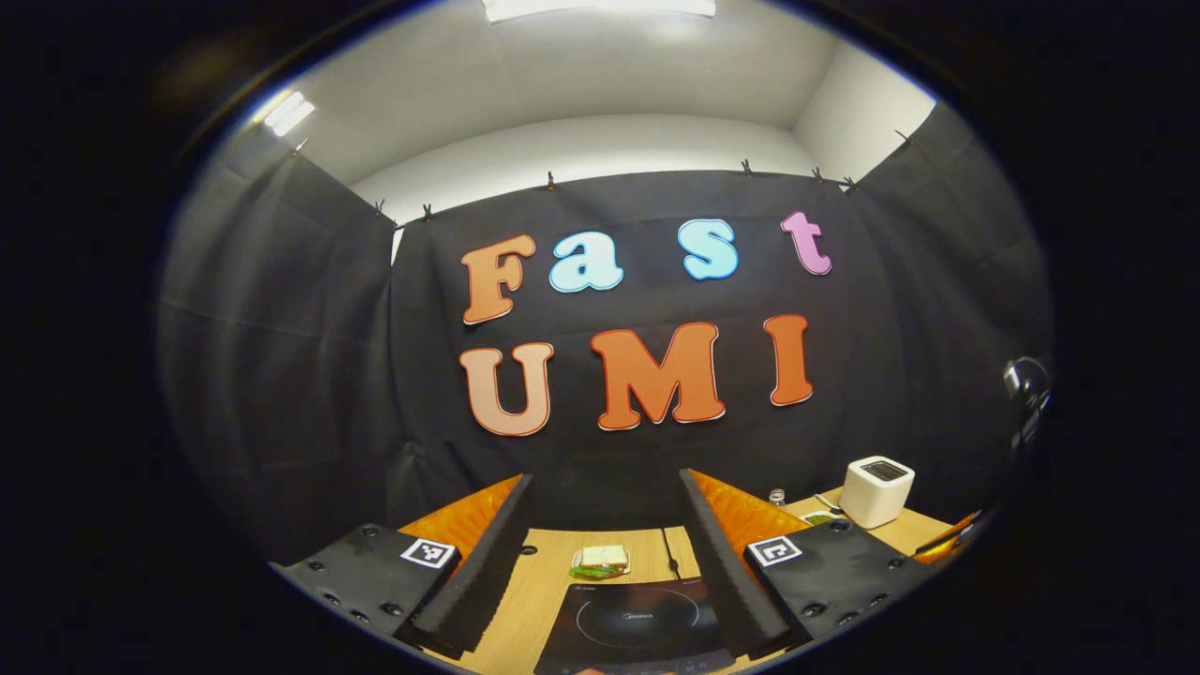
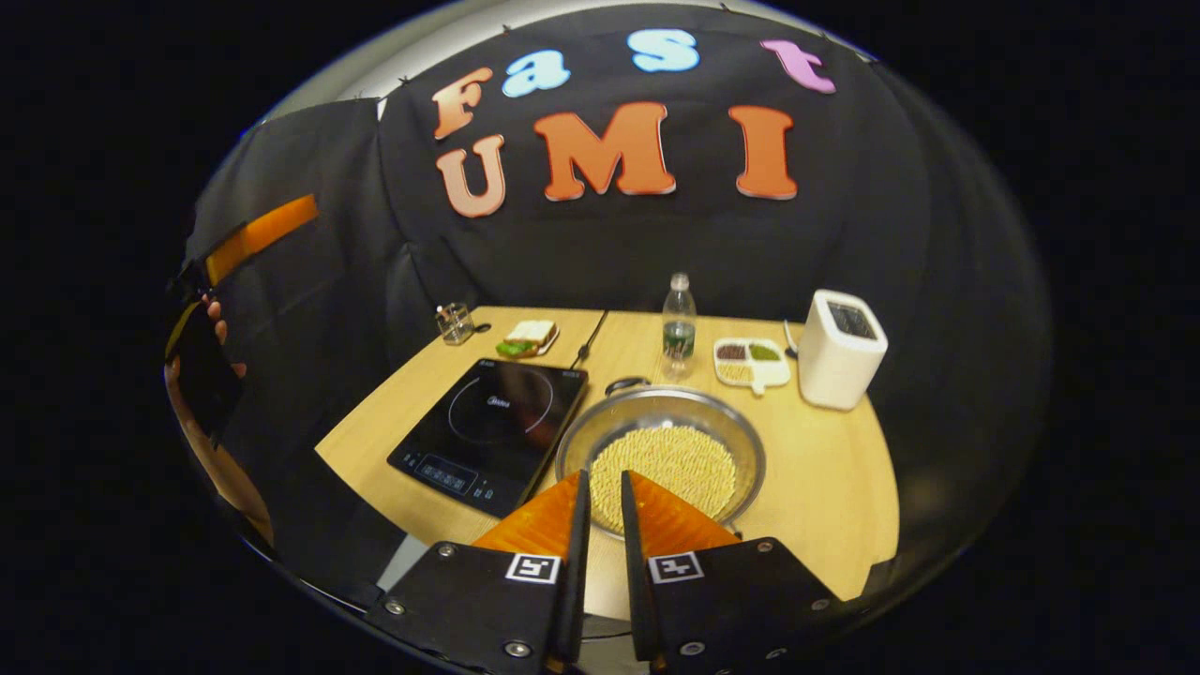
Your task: First push the handle of the pot to place it horizontally, then grasp the pot with both hands and set it on the induction cooktop.
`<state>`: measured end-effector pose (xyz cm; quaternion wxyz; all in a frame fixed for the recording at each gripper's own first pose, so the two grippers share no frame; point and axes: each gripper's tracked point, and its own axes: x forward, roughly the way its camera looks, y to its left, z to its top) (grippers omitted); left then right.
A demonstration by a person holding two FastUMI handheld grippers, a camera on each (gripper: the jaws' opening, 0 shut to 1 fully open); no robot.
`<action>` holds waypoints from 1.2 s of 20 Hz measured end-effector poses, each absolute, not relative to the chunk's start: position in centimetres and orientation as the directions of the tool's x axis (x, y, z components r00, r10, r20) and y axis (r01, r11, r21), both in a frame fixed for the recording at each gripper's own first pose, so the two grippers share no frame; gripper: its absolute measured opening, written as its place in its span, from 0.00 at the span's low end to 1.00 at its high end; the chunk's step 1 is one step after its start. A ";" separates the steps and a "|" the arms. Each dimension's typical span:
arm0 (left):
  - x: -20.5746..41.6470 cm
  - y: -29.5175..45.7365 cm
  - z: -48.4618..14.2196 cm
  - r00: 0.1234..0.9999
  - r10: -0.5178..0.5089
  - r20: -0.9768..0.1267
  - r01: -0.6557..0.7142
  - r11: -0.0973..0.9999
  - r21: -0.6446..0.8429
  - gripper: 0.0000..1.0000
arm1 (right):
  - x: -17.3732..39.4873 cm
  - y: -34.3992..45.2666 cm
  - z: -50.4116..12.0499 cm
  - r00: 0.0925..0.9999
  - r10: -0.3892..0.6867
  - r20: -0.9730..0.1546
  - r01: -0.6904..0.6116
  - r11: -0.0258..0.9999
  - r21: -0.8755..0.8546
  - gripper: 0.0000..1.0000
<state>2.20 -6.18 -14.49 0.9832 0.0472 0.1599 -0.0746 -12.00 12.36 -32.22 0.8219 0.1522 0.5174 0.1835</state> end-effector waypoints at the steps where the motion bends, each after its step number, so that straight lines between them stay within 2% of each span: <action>1: 2.1 -6.3 -14.9 0.934 -0.135 -0.332 0.165 0.984 0.065 0.99 | -13.0 12.4 -33.8 0.345 0.471 -0.812 -0.099 0.879 0.467 0.14; 4: 1.9 -6.4 -15.8 0.924 -0.138 -0.358 0.168 0.984 0.056 0.98 | -14.9 12.9 -37.8 0.207 0.503 -0.839 0.007 0.857 0.516 0.03; 5: 2.1 -6.2 -16.0 0.922 -0.135 -0.362 0.168 0.984 0.060 1.00 | -15.8 13.3 -38.9 0.153 0.523 -0.839 0.053 0.843 0.535 0.00; 10: 2.2 -5.9 -16.7 0.918 -0.123 -0.377 0.162 0.984 0.072 1.00 | -19.5 14.0 -42.5 -0.025 0.549 -0.835 0.139 0.830 0.541 0.00; 16: 2.1 -7.2 -18.5 0.902 -0.135 -0.410 0.183 0.980 0.079 1.00 | -21.3 14.9 -45.0 -0.117 0.535 -0.837 0.147 0.843 0.518 0.00; 19: 2.1 -7.7 -19.2 0.895 -0.138 -0.424 0.191 0.978 0.086 0.96 | -21.4 14.3 -46.5 -0.130 0.511 -0.849 0.180 0.855 0.487 0.00; 24: 2.8 -8.7 -19.8 0.887 -0.148 -0.438 0.207 0.974 0.091 1.00 | -20.9 13.0 -48.3 -0.135 0.498 -0.856 0.248 0.854 0.458 0.00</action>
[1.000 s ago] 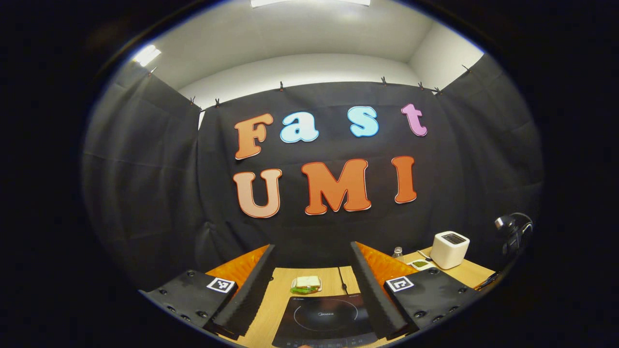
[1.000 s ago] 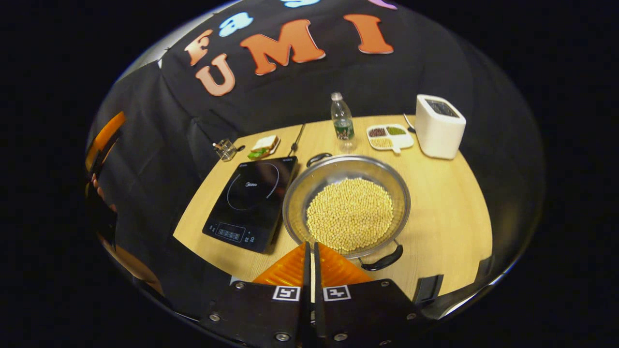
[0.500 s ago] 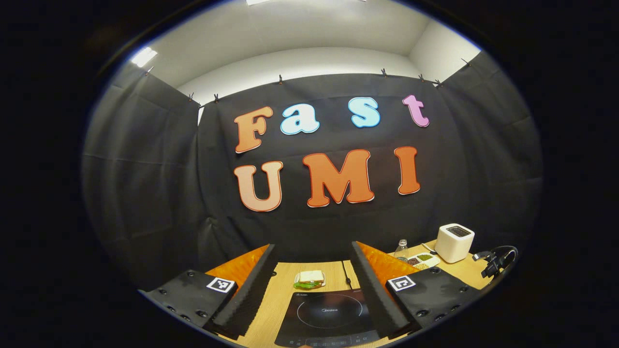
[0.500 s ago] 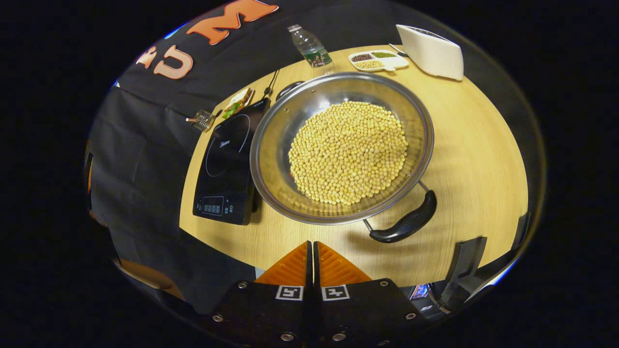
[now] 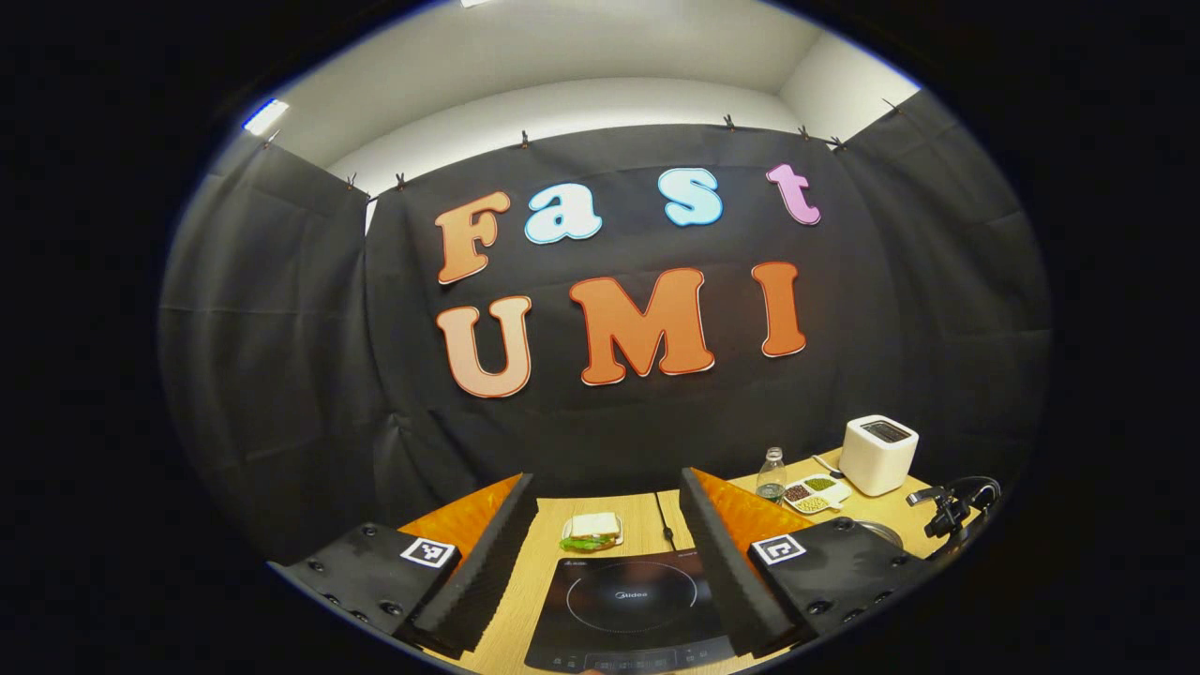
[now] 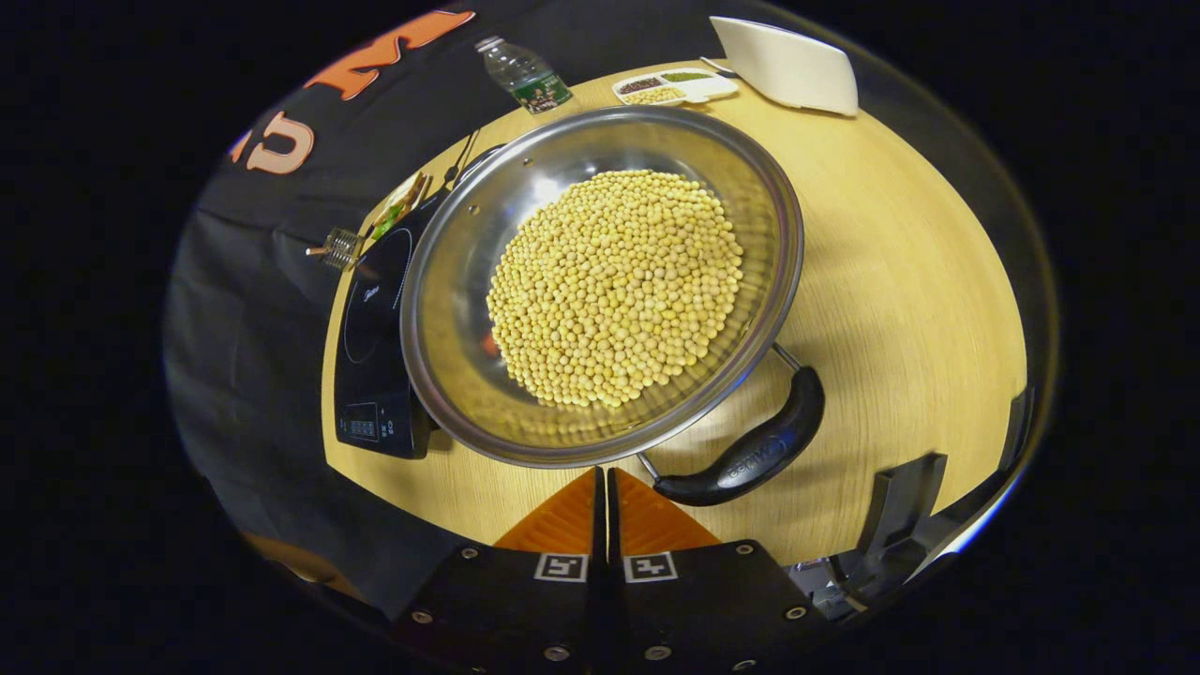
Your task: First push the handle of the pot to place it horizontally, then grasp the pot with both hands and set it on the induction cooktop.
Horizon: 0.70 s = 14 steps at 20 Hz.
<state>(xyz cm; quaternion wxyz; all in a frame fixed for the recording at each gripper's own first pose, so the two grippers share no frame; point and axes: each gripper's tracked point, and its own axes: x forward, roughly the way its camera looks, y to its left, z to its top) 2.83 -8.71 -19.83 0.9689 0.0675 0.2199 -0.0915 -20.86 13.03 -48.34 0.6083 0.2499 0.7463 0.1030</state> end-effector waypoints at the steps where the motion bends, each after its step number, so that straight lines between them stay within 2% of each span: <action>1: 2.9 -9.0 -19.8 0.886 -0.152 -0.438 0.211 0.974 0.088 1.00 | -20.8 12.1 -49.0 -0.136 0.473 -0.871 0.240 0.868 0.434 0.00; 4: 3.2 -9.8 -19.7 0.887 -0.167 -0.431 0.222 0.972 0.080 1.00 | -20.6 10.0 -50.5 -0.165 0.454 -0.875 0.287 0.871 0.398 0.00; 14: 3.5 -11.1 -20.6 0.880 -0.186 -0.437 0.226 0.973 0.040 1.00 | -16.3 5.9 -53.1 -0.130 0.400 -0.907 0.400 0.858 0.322 0.00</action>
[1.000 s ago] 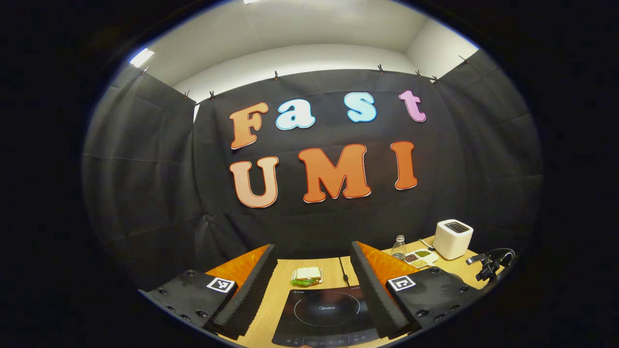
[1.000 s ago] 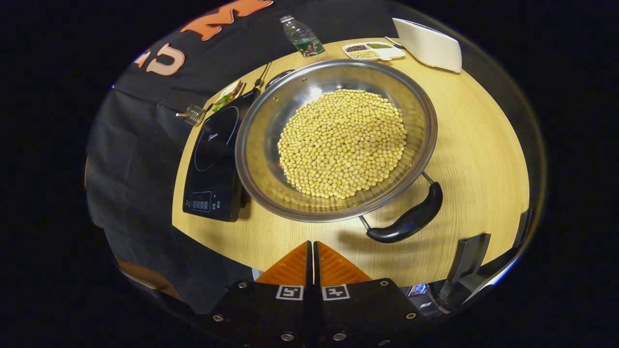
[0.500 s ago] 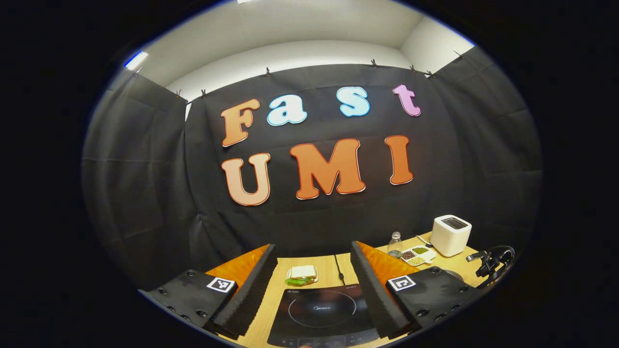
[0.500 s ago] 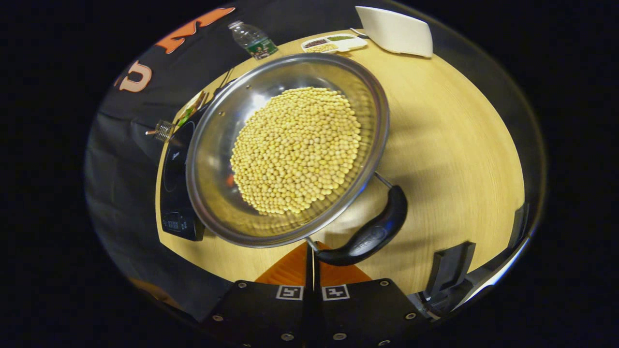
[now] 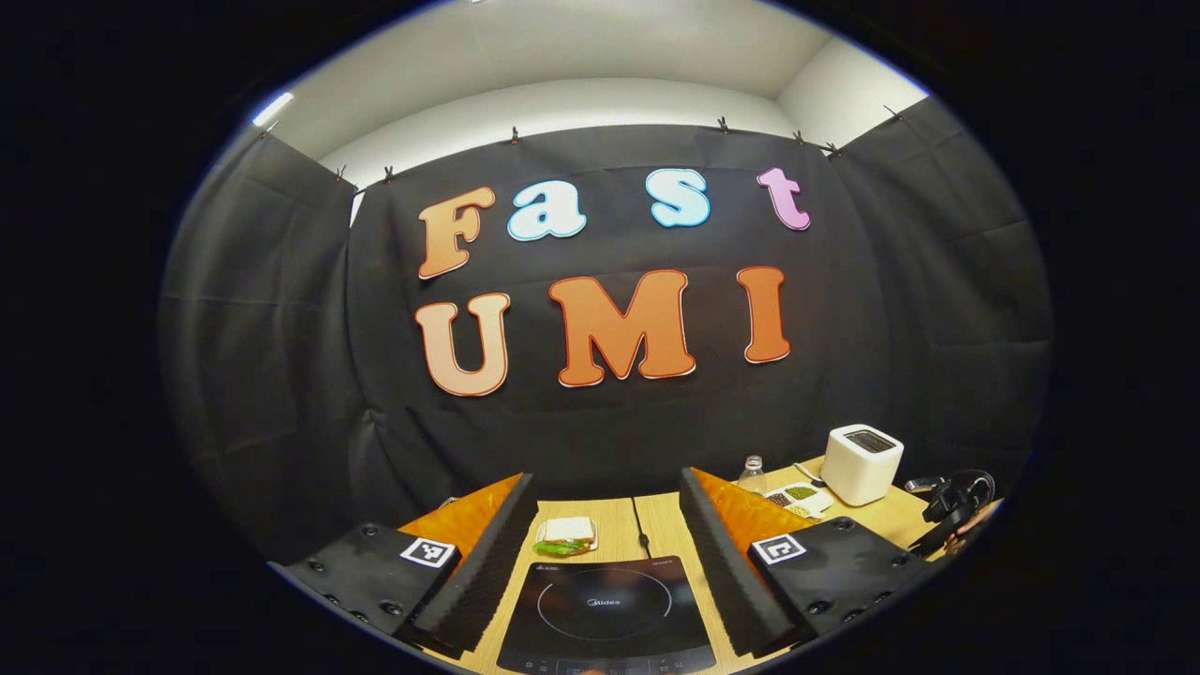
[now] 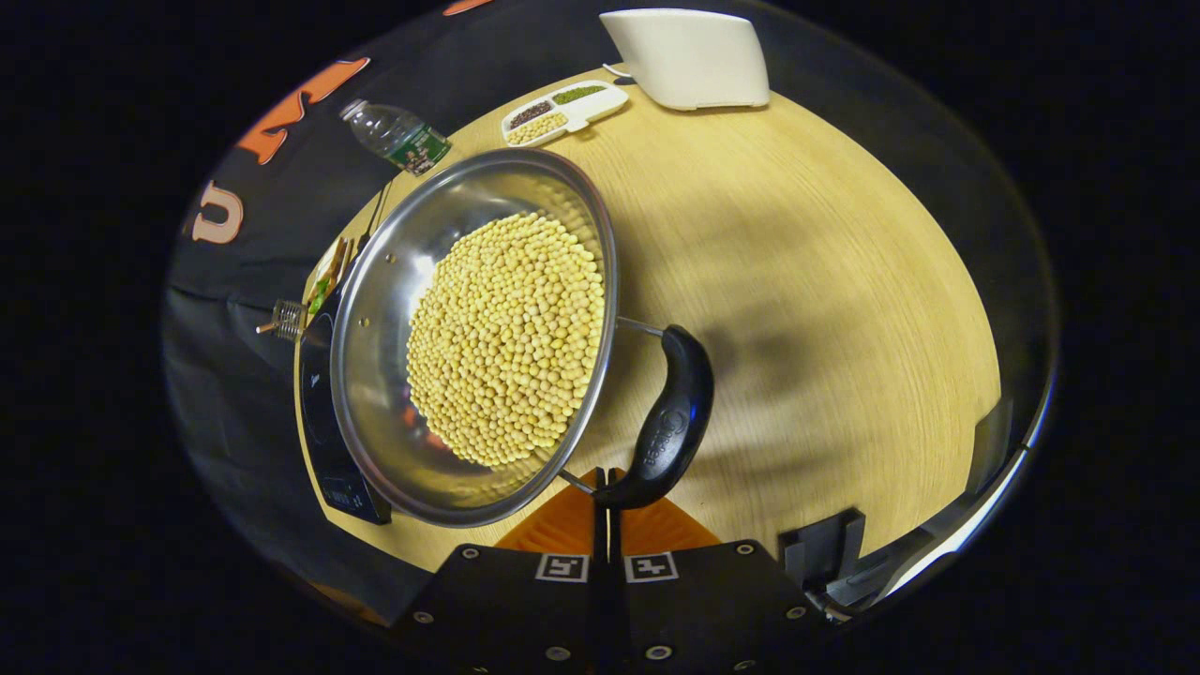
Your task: First push the handle of the pot to place it horizontally, then grasp the pot with both hands and set it on the induction cooktop.
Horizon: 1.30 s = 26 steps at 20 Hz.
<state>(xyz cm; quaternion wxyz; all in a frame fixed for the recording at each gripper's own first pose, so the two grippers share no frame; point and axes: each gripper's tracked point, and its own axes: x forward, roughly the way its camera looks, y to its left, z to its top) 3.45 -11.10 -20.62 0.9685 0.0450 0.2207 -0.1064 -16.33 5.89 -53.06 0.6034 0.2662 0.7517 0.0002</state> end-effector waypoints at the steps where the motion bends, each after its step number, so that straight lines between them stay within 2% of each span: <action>1: 3.5 -10.9 -20.9 0.880 -0.183 -0.438 0.224 0.974 0.044 1.00 | -16.0 5.5 -53.2 -0.125 0.394 -0.911 0.414 0.855 0.313 0.00; 4: 3.5 -10.6 -21.4 0.881 -0.174 -0.440 0.220 0.974 0.055 1.00 | -14.6 4.2 -53.5 -0.106 0.374 -0.921 0.460 0.840 0.288 0.00; 5: 3.5 -10.6 -21.7 0.882 -0.171 -0.440 0.220 0.974 0.062 0.97 | -14.1 3.7 -53.5 -0.095 0.363 -0.927 0.472 0.836 0.278 0.00; 10: 3.8 -11.1 -22.9 0.874 -0.175 -0.454 0.227 0.972 0.061 1.00 | -11.1 2.4 -53.9 -0.051 0.333 -0.942 0.519 0.814 0.260 0.00; 22: 3.9 -11.8 -27.0 0.831 -0.202 -0.519 0.249 0.968 0.023 1.00 | -6.3 0.1 -55.3 -0.007 0.215 -0.977 0.471 0.862 0.186 0.00; 26: 3.4 -13.5 -29.5 0.792 -0.233 -0.565 0.287 0.958 0.009 0.99 | -4.7 0.3 -53.3 0.066 0.235 -0.970 0.425 0.872 0.241 0.00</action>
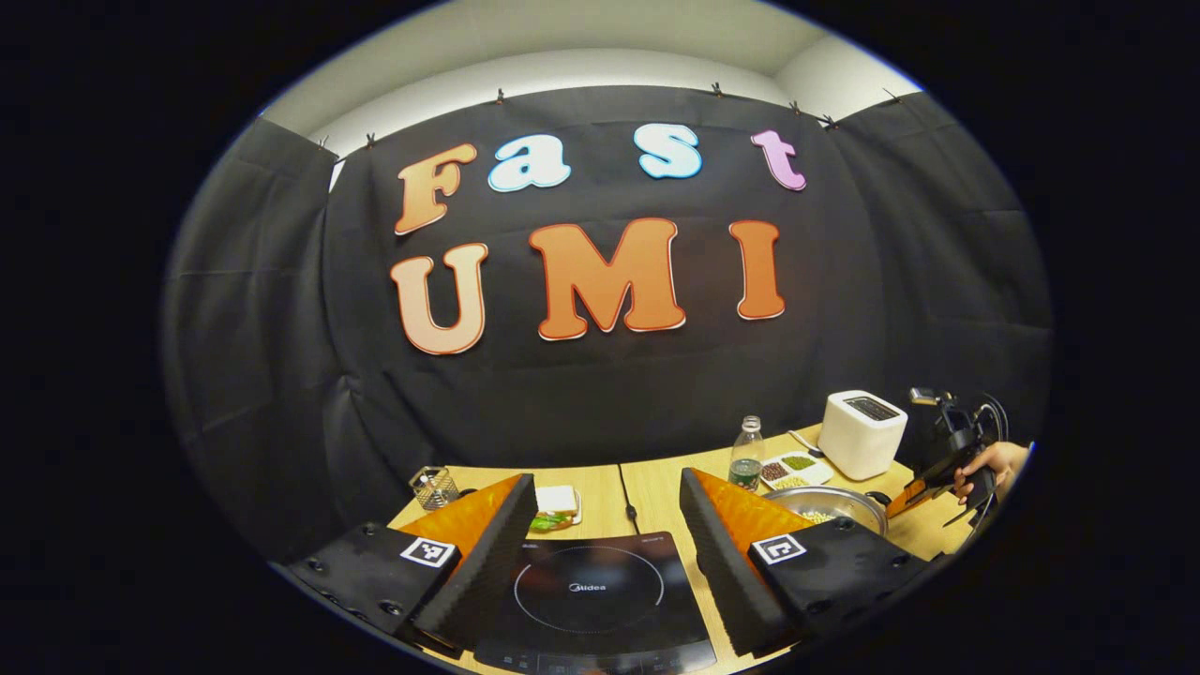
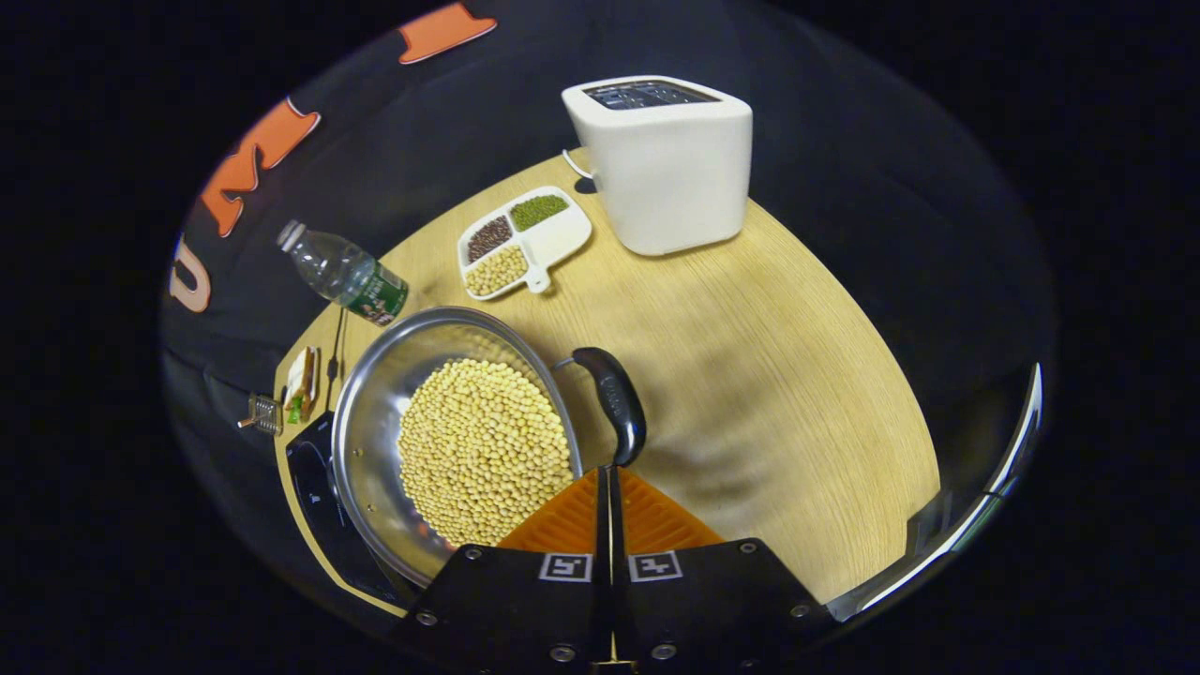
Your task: First push the handle of the pot to place it horizontally, then grasp the pot with both hands and set it on the induction cooktop.
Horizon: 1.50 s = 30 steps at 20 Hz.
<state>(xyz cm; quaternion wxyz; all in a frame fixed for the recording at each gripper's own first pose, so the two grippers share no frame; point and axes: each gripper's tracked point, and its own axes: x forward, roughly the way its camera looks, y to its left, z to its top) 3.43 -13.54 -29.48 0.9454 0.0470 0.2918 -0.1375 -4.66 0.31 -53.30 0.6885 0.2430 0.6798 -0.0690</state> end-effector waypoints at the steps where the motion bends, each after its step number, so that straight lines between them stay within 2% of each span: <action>1: 3.2 -14.1 -30.3 0.776 -0.243 -0.582 0.302 0.953 0.005 1.00 | -4.2 0.5 -52.6 0.092 0.248 -0.964 0.415 0.871 0.264 0.02; 6: 1.4 -17.9 -35.3 0.665 -0.309 -0.680 0.371 0.927 -0.057 1.00 | -3.5 0.4 -50.7 0.164 0.235 -0.958 0.316 0.908 0.276 0.30; 7: 1.1 -18.5 -36.4 0.642 -0.312 -0.700 0.383 0.922 -0.060 1.00 | -3.4 0.3 -50.4 0.177 0.224 -0.958 0.300 0.915 0.269 0.37; 8: 0.7 -18.9 -37.6 0.616 -0.314 -0.723 0.391 0.918 -0.065 0.99 | -3.3 0.2 -50.3 0.189 0.212 -0.959 0.288 0.921 0.260 0.49; 9: 0.4 -19.5 -38.9 0.586 -0.319 -0.745 0.398 0.914 -0.078 1.00 | -3.3 0.0 -50.4 0.196 0.202 -0.960 0.278 0.927 0.252 0.50; 15: -2.1 -22.2 -45.8 0.382 -0.339 -0.860 0.386 0.904 -0.185 1.00 | -2.5 0.2 -50.6 0.238 0.205 -0.949 0.226 0.939 0.259 0.75; 20: -3.8 -24.3 -51.4 0.239 -0.333 -0.912 0.359 0.903 -0.236 1.00 | -2.4 0.0 -51.5 0.247 0.173 -0.953 0.173 0.960 0.219 0.84; 21: -4.2 -24.6 -52.2 0.214 -0.340 -0.916 0.348 0.903 -0.254 0.96 | -2.4 0.1 -51.7 0.246 0.172 -0.954 0.162 0.963 0.215 0.85; 22: -4.4 -25.1 -52.9 0.194 -0.346 -0.918 0.338 0.902 -0.269 0.96 | -2.4 0.0 -51.9 0.246 0.168 -0.955 0.153 0.966 0.209 0.85; 30: -4.5 -27.1 -57.1 0.147 -0.355 -0.923 0.341 0.894 -0.290 0.95 | -2.1 -0.9 -53.8 0.250 0.120 -0.961 0.144 0.977 0.159 0.88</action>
